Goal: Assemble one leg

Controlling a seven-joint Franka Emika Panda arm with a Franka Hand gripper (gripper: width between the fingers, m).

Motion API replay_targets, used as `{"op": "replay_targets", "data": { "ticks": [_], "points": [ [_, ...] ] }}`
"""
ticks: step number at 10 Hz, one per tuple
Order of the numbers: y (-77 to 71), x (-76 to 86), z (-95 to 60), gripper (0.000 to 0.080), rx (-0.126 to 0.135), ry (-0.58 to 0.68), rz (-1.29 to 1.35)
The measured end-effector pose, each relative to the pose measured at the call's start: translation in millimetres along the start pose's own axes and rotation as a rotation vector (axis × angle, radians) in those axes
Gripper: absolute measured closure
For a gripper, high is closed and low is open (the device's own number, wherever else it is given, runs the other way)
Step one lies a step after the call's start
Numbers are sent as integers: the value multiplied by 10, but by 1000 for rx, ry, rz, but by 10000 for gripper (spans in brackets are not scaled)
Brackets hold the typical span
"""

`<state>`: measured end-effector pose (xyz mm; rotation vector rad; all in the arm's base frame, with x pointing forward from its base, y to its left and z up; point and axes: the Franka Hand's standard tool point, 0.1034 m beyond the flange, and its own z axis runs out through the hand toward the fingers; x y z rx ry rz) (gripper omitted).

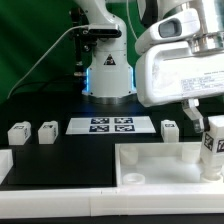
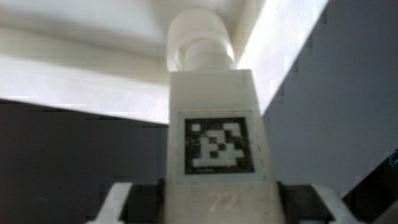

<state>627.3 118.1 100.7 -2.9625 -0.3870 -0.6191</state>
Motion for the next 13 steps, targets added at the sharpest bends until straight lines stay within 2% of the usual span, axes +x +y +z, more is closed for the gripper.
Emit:
{"op": "replay_targets", "data": {
  "ticks": [3, 5, 7, 10, 11, 12, 13],
  "points": [
    [5, -1, 19, 505, -3, 14, -3],
    [-3, -52, 119, 505, -6, 28, -2],
    [1, -44, 121, 505, -9, 43, -2],
    [-21, -145, 128, 505, -14, 62, -2],
    [-16, -134, 128, 505, -14, 63, -3],
    [-18, -136, 129, 324, -14, 62, -3],
    [-18, -137, 130, 324, -14, 62, -3]
  ]
}}
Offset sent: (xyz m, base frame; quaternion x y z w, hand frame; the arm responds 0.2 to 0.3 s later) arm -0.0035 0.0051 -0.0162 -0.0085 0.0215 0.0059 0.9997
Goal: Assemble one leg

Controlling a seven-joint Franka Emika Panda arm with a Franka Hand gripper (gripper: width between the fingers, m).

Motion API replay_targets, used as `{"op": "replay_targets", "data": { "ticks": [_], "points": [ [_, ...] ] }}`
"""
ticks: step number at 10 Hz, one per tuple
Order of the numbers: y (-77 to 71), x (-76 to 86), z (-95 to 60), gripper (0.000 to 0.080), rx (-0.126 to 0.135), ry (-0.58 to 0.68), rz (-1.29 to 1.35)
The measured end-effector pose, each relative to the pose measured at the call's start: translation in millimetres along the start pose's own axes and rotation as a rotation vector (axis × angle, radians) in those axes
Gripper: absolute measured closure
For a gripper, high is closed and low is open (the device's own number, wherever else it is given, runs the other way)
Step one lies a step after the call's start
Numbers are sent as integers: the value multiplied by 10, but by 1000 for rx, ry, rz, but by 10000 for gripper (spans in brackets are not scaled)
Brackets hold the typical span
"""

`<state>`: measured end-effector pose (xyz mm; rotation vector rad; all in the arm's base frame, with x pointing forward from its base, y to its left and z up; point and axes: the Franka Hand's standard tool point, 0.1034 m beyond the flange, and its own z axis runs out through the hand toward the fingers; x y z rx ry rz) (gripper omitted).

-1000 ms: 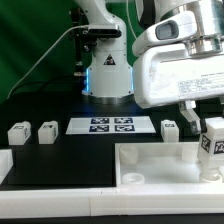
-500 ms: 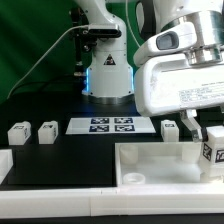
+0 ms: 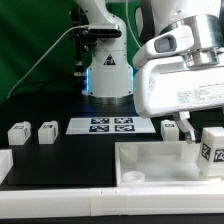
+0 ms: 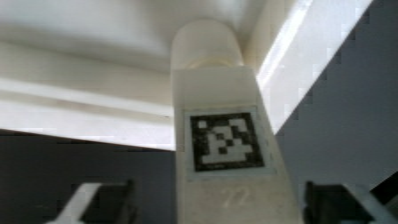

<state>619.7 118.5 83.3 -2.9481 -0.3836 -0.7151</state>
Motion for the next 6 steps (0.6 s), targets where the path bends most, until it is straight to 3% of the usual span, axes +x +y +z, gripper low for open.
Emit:
{"op": "replay_targets", "data": {
  "ticks": [1, 2, 6],
  "points": [
    [0, 0, 0, 210, 0, 0, 0],
    [0, -1, 1, 162, 0, 0, 0],
    [0, -2, 1, 151, 0, 0, 0]
  ]
}}
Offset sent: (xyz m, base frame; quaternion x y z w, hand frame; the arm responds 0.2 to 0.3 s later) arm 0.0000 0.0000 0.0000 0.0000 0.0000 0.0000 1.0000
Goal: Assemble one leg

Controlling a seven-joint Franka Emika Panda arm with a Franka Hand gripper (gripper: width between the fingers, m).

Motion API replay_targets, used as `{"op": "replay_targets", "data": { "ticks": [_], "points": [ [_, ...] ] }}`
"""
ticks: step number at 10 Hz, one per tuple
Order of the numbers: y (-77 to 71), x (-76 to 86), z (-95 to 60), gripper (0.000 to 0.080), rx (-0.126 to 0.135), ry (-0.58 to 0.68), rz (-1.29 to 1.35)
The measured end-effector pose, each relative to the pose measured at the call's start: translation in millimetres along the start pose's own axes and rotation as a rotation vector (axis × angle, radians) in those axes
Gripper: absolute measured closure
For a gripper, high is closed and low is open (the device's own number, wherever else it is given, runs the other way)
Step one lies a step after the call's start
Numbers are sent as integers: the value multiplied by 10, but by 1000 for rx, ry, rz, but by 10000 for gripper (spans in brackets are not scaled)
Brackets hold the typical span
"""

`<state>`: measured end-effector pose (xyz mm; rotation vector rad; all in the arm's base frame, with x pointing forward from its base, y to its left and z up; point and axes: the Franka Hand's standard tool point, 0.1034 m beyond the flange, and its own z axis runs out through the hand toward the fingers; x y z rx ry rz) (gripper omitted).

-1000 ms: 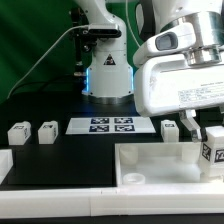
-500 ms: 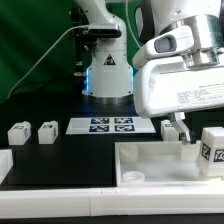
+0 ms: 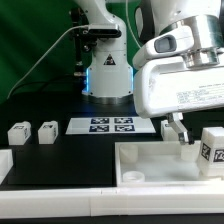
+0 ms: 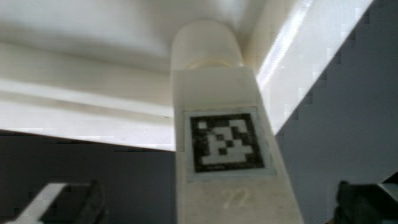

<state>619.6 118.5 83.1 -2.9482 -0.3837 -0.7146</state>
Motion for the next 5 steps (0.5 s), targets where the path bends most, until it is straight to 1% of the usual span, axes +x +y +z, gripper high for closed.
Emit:
{"op": "replay_targets", "data": {
  "ticks": [3, 4, 5],
  "points": [
    [-5, -9, 4, 151, 2, -9, 0],
    [-21, -30, 3, 151, 10, -46, 0],
    [-17, -23, -31, 151, 11, -55, -1]
  ]
}}
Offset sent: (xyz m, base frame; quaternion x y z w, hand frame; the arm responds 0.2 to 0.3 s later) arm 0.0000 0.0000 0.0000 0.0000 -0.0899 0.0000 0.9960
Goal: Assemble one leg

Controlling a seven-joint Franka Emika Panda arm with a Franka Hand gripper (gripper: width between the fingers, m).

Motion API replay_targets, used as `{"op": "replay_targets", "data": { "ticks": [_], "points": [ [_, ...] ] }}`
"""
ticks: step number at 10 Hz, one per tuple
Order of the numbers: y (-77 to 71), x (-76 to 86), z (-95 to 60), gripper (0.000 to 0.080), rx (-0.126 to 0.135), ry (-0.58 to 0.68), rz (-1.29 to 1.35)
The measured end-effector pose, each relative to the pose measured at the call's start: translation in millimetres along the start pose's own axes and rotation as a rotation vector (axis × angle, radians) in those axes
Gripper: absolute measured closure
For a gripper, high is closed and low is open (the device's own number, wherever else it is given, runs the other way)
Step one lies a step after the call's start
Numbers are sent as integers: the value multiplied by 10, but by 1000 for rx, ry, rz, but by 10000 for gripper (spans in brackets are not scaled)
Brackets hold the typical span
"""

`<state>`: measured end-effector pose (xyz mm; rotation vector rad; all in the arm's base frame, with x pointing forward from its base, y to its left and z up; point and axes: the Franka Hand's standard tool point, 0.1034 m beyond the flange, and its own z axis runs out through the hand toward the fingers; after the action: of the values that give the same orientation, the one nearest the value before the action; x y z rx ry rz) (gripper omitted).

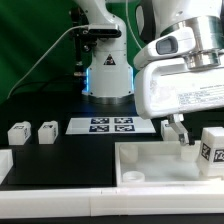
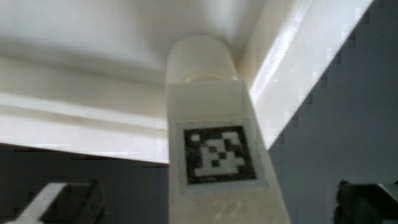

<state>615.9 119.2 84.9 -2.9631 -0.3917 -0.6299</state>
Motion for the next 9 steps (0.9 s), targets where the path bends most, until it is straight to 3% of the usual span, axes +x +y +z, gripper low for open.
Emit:
{"op": "replay_targets", "data": {
  "ticks": [2, 4, 5, 6, 9],
  "points": [
    [-37, -103, -34, 151, 35, -193, 7],
    [-64, -23, -61, 151, 65, -325, 10],
    [-96, -101, -60, 151, 84, -432, 17],
    [-114, -65, -37, 151, 101, -496, 17],
    [-70, -1, 89, 151, 114, -529, 18]
  ]
}}
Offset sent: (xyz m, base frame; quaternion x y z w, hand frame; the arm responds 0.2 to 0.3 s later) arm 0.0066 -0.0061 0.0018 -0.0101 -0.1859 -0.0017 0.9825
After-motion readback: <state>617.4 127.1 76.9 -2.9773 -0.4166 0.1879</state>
